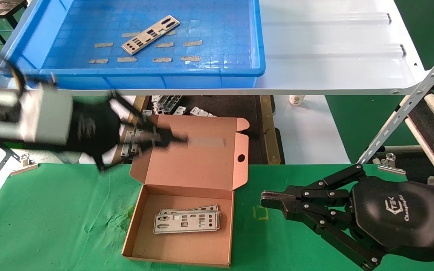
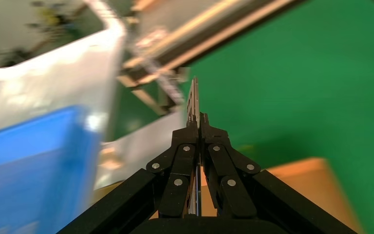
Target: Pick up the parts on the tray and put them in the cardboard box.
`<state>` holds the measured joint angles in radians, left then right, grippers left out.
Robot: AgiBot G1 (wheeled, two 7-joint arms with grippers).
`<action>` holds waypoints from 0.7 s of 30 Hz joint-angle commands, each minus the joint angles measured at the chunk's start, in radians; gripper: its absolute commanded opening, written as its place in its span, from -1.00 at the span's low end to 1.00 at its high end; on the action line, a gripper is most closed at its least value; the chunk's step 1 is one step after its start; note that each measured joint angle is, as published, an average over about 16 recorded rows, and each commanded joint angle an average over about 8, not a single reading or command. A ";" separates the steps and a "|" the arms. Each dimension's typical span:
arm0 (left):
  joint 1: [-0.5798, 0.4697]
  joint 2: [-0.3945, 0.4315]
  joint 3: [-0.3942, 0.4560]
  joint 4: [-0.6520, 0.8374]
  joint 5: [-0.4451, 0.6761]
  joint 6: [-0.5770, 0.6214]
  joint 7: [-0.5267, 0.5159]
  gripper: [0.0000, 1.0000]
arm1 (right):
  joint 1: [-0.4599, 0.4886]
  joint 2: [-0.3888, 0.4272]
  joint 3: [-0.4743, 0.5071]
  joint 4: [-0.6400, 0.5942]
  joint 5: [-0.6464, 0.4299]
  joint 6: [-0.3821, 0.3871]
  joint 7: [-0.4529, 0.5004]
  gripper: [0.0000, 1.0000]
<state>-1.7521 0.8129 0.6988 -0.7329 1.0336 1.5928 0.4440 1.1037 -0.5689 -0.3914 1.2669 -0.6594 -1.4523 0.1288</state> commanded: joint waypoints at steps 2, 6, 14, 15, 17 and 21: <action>0.055 -0.039 0.080 -0.109 -0.034 -0.006 0.014 -1.00 | 0.000 0.000 0.000 0.000 0.000 0.000 0.000 -1.00; 0.099 -0.026 0.136 -0.098 0.000 -0.053 0.066 -1.00 | 0.000 0.000 0.000 0.000 0.000 0.000 0.000 -1.00; 0.219 0.048 0.173 -0.033 0.067 -0.209 0.141 -1.00 | 0.000 0.000 0.000 0.000 0.000 0.000 0.000 -1.00; 0.232 0.054 0.174 -0.028 0.070 -0.225 0.148 -1.00 | 0.000 0.000 0.000 0.000 0.000 0.000 0.000 -1.00; 0.257 0.066 0.176 -0.019 0.075 -0.258 0.161 -1.00 | 0.000 0.000 0.000 0.000 0.000 0.000 0.000 -1.00; 0.292 0.082 0.178 -0.005 0.088 -0.314 0.190 -1.00 | 0.000 0.000 0.000 0.000 0.000 0.000 0.000 -1.00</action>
<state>-1.4642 0.8928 0.8758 -0.7404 1.1182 1.2907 0.6344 1.1037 -0.5688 -0.3915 1.2669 -0.6593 -1.4523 0.1287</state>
